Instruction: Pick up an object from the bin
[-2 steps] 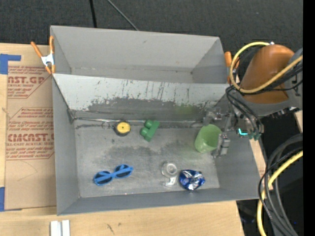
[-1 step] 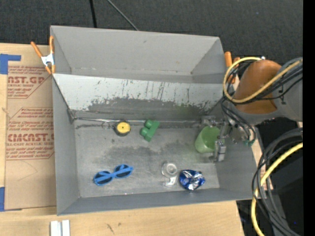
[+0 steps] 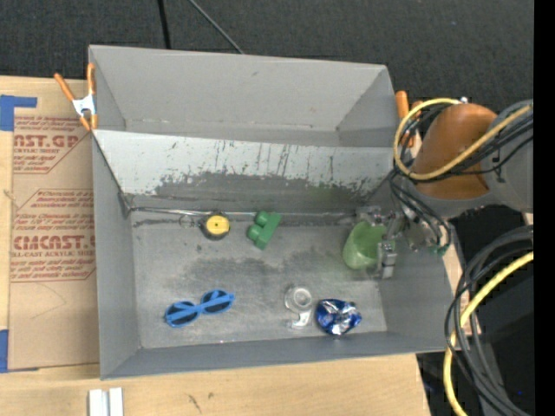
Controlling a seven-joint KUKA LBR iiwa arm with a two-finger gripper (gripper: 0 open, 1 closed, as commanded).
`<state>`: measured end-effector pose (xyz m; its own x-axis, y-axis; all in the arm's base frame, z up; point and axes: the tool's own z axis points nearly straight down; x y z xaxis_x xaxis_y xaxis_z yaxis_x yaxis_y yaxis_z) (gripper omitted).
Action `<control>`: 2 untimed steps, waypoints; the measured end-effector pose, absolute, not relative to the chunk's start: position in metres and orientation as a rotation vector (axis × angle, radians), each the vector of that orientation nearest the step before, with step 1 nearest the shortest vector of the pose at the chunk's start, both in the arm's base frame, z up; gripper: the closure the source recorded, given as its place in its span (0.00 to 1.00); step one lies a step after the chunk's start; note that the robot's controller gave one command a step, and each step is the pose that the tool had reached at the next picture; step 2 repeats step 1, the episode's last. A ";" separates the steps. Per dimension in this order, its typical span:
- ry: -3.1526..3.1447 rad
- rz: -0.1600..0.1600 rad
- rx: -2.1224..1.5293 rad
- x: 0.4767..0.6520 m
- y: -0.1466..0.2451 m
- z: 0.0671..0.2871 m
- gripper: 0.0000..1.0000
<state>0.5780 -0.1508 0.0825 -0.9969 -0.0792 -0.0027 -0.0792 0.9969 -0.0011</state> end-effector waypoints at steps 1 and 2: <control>3.130 -0.005 -0.112 0.545 -0.152 0.230 1.00; 3.130 -0.005 -0.112 0.545 -0.152 0.230 1.00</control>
Offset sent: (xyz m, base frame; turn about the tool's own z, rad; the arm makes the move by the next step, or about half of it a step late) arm -0.0349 -0.0010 0.1424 0.0068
